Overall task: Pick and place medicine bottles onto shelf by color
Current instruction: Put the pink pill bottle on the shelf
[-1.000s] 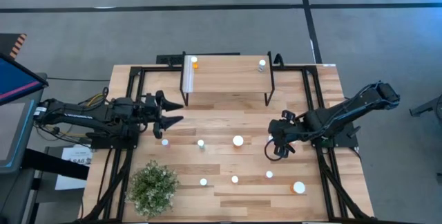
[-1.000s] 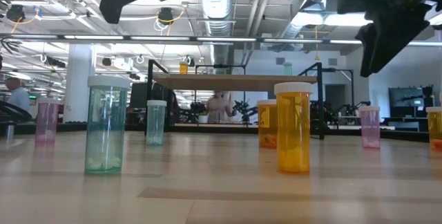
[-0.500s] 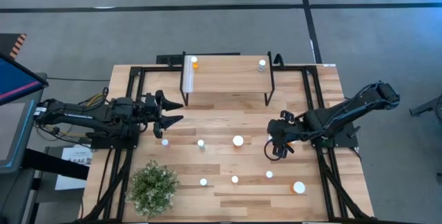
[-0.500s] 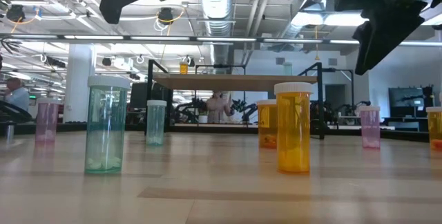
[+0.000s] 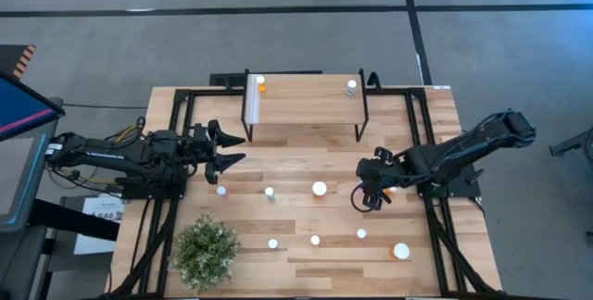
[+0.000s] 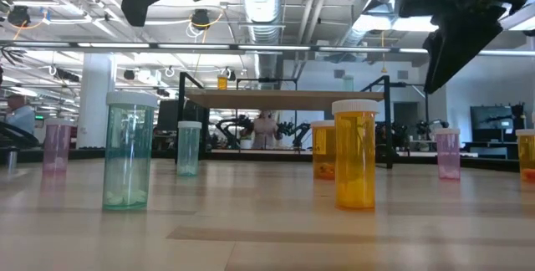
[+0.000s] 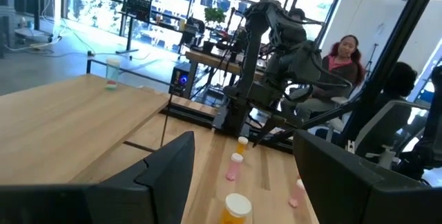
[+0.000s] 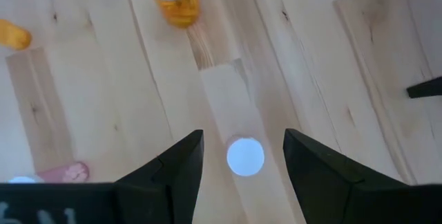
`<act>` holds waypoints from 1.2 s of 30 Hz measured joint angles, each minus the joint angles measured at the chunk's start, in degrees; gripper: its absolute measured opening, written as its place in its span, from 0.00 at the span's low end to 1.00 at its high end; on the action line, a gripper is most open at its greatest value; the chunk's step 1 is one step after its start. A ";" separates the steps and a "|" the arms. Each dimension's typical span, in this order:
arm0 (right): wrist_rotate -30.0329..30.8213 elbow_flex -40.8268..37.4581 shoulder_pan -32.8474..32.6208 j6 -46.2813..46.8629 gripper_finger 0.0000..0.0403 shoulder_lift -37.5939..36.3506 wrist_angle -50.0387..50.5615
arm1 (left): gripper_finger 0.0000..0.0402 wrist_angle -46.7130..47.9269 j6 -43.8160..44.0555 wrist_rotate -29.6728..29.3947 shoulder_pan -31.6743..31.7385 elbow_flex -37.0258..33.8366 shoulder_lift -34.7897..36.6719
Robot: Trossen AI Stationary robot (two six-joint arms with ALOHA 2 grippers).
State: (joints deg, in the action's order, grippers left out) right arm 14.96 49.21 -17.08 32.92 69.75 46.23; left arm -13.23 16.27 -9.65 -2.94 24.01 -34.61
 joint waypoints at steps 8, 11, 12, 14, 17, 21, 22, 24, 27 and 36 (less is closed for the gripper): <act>-2.02 0.00 1.50 -0.60 0.60 4.30 0.03 | 0.58 0.02 0.00 0.22 0.02 0.00 -0.02; -2.78 0.00 2.78 -1.66 0.63 5.55 0.57 | 0.58 0.02 -0.02 0.27 0.02 0.00 -0.01; -2.86 0.00 3.22 -1.98 0.63 5.75 0.81 | 0.58 0.02 -0.02 0.27 0.02 0.00 0.00; -2.91 0.00 4.04 -2.77 0.64 5.72 1.55 | 0.58 0.04 -0.04 0.27 0.02 0.00 -0.01; -3.24 -1.00 4.88 -2.97 0.65 5.11 0.65 | 0.58 0.24 -0.04 0.29 0.02 0.00 0.00; -4.61 -3.63 4.73 -2.73 0.65 3.46 -1.73 | 0.58 0.24 -0.04 0.29 0.02 0.00 -0.01; -4.80 -4.54 4.64 -2.58 0.65 3.02 -2.98 | 0.58 0.24 -0.04 0.29 0.02 0.00 -0.01; -5.56 -6.19 4.38 -2.52 0.65 2.27 -5.35 | 0.58 0.31 -0.04 0.29 0.02 0.00 0.00; -5.69 -7.11 4.37 -2.50 0.65 2.06 -6.29 | 0.58 0.34 -0.04 0.29 0.02 0.00 0.00; -4.71 -7.43 4.38 -2.74 0.65 2.70 -6.18 | 0.58 0.22 -0.04 0.29 0.02 0.00 -0.01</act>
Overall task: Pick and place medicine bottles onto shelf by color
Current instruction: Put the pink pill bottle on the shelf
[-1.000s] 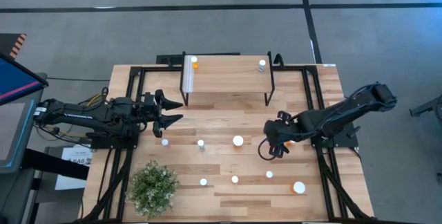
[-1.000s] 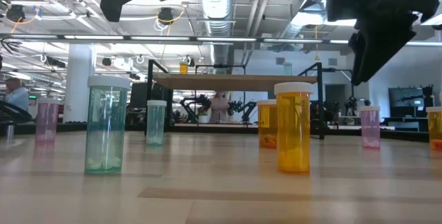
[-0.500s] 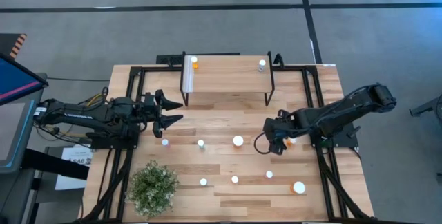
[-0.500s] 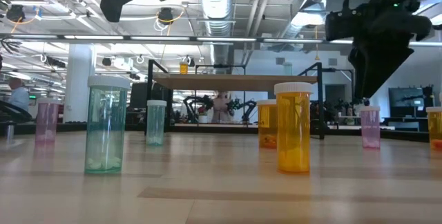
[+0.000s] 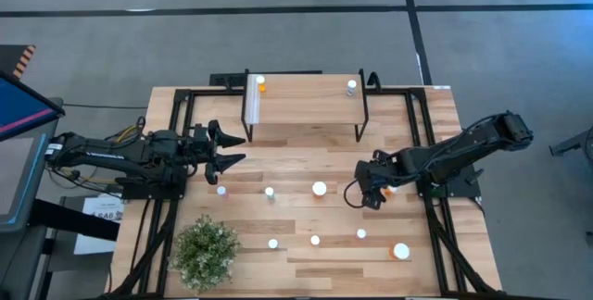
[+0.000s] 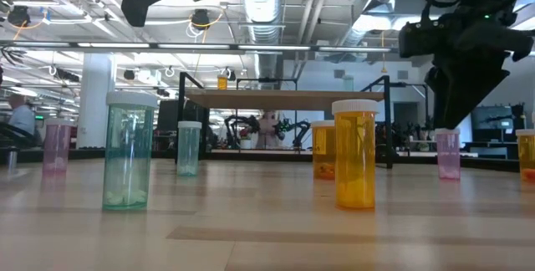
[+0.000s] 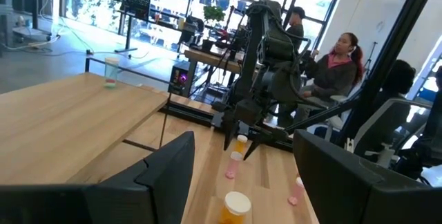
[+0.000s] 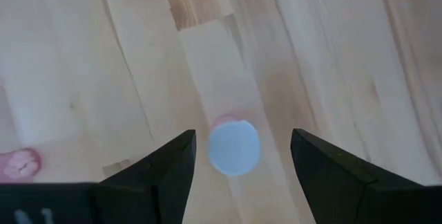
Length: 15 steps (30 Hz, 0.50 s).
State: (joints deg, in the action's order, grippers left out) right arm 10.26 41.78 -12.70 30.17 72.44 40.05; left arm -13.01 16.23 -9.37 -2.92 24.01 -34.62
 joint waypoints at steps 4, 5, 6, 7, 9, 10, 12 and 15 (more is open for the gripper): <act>0.11 -0.11 0.02 0.27 0.65 0.00 -0.29 | 0.58 -0.01 0.00 -0.02 0.00 0.00 0.01; 0.11 -0.42 0.02 0.42 0.65 0.00 -0.84 | 0.58 0.02 0.00 -0.02 0.00 0.00 0.01; 0.07 -0.88 0.02 0.71 0.65 0.00 -1.50 | 0.58 0.02 0.00 -0.02 0.00 0.00 0.00; 0.01 -1.30 0.09 0.85 0.65 0.00 -1.78 | 0.58 0.00 0.00 0.00 0.00 0.00 0.00; -0.06 -1.85 0.10 1.07 0.65 0.00 -2.03 | 0.58 0.02 -0.04 -0.02 0.00 0.00 -0.01; -0.08 -2.02 0.10 1.27 0.65 0.00 -2.08 | 0.58 -0.01 -0.14 -0.02 0.00 0.00 -0.02; -0.11 -2.21 0.10 1.34 0.65 0.00 -2.21 | 0.58 -0.01 -0.14 -0.02 0.00 0.00 -0.01; -0.13 -2.23 0.10 1.36 0.65 0.00 -2.64 | 0.58 -0.01 -0.13 -0.02 0.00 0.00 0.01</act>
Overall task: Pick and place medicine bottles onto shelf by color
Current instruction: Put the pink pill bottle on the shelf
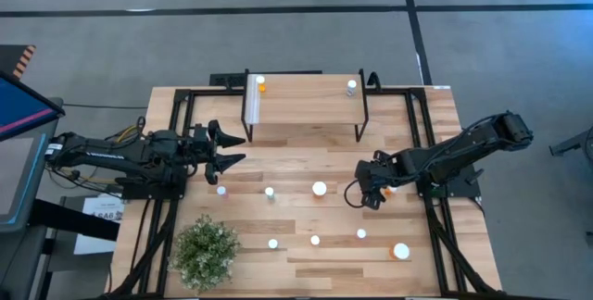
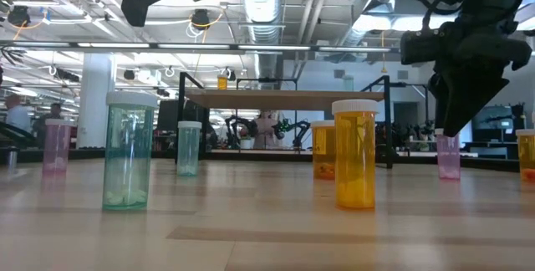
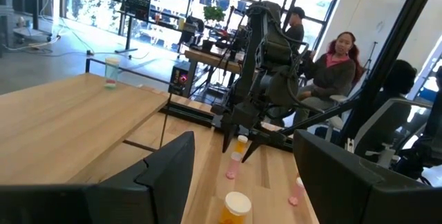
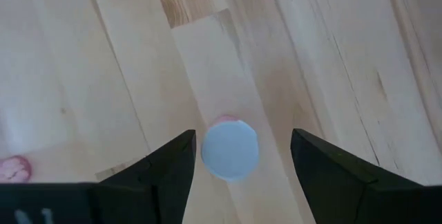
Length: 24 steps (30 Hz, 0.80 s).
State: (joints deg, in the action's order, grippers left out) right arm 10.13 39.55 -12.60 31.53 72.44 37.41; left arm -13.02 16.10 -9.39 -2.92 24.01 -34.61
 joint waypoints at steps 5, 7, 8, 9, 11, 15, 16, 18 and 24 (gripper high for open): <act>-0.19 0.00 0.00 0.00 0.64 0.00 0.00 | 0.58 -0.02 0.02 0.00 0.00 0.00 -0.02; -0.44 0.00 0.00 0.04 0.63 0.00 0.00 | 0.58 -0.02 0.02 0.00 0.00 0.00 0.00; -0.44 -0.01 0.00 0.04 0.62 0.00 0.00 | 0.58 -0.02 0.03 0.00 0.00 0.00 -0.02; -0.44 -0.02 0.00 0.04 0.61 0.00 0.00 | 0.58 -0.02 0.03 0.00 0.00 0.00 -0.01; -0.44 -0.02 0.00 0.03 0.58 0.00 0.00 | 0.58 -0.02 0.04 0.00 0.00 0.00 -0.02; -1.03 -0.02 0.00 0.07 0.51 0.00 -0.19 | 0.58 -0.02 0.04 0.00 0.00 0.00 -0.01; -1.03 -0.02 0.00 0.07 0.50 0.00 -0.18 | 0.58 -0.02 0.05 0.00 0.00 0.00 0.00; -1.06 -0.02 0.00 0.07 0.46 0.00 -0.17 | 0.58 -0.02 0.07 0.00 0.00 0.00 -0.02; -1.29 -0.02 0.00 0.04 0.38 0.00 -0.17 | 0.58 -0.02 0.08 0.00 0.00 0.00 -0.01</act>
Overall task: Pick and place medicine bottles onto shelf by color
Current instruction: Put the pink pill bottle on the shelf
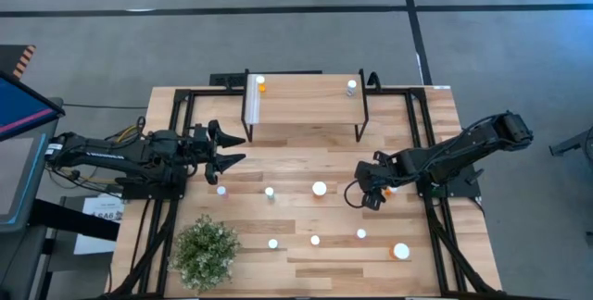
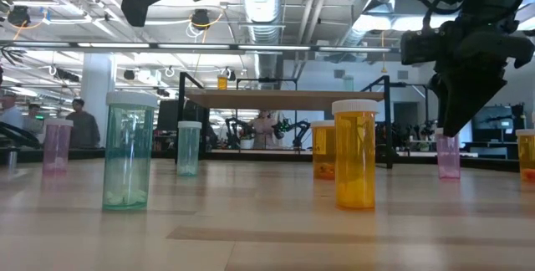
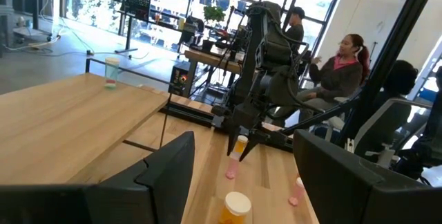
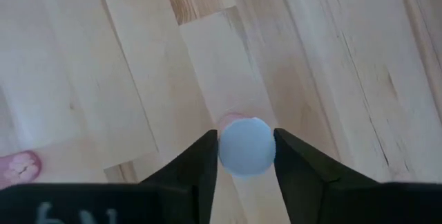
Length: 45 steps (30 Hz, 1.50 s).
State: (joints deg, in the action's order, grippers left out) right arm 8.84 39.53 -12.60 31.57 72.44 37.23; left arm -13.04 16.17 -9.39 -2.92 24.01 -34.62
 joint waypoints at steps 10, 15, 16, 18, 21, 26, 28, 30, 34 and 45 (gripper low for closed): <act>-0.28 0.00 0.00 -0.01 0.35 -0.02 0.00 | 0.58 0.00 0.03 0.00 -0.02 0.00 -0.01; -0.42 0.00 0.00 -0.02 0.36 -0.02 0.02 | 0.58 0.00 0.06 0.00 -0.02 0.00 0.00; -0.42 0.00 0.00 -0.01 0.36 -0.02 0.02 | 0.58 0.00 0.06 -0.01 -0.01 0.00 0.01; -0.44 0.00 0.00 -0.02 0.35 -0.02 0.02 | 0.58 0.00 0.06 0.00 -0.02 0.00 0.00; -0.44 0.00 0.00 -0.02 0.35 -0.02 0.02 | 0.58 0.00 0.06 0.00 -0.02 0.00 0.00; -0.53 0.00 0.00 -0.01 0.36 -0.02 0.04 | 0.58 0.00 0.08 -0.02 -0.02 0.00 -0.01; -0.55 0.00 0.00 0.00 0.35 -0.02 0.04 | 0.58 0.02 0.08 -0.02 -0.01 0.00 -0.01; -0.55 0.00 0.00 0.00 0.35 -0.02 0.04 | 0.58 0.02 0.10 -0.02 0.00 0.00 -0.01; -0.55 0.00 0.00 -0.02 0.34 -0.02 0.04 | 0.58 0.02 0.10 -0.04 -0.01 0.00 -0.01; -1.12 0.00 0.00 -0.02 0.34 -0.05 0.00 | 0.58 0.02 0.10 -0.04 -0.02 0.00 -0.01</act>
State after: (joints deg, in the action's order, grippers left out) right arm 7.72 39.53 -12.60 31.55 72.40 37.24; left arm -13.02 16.27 -9.43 -2.94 24.01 -34.63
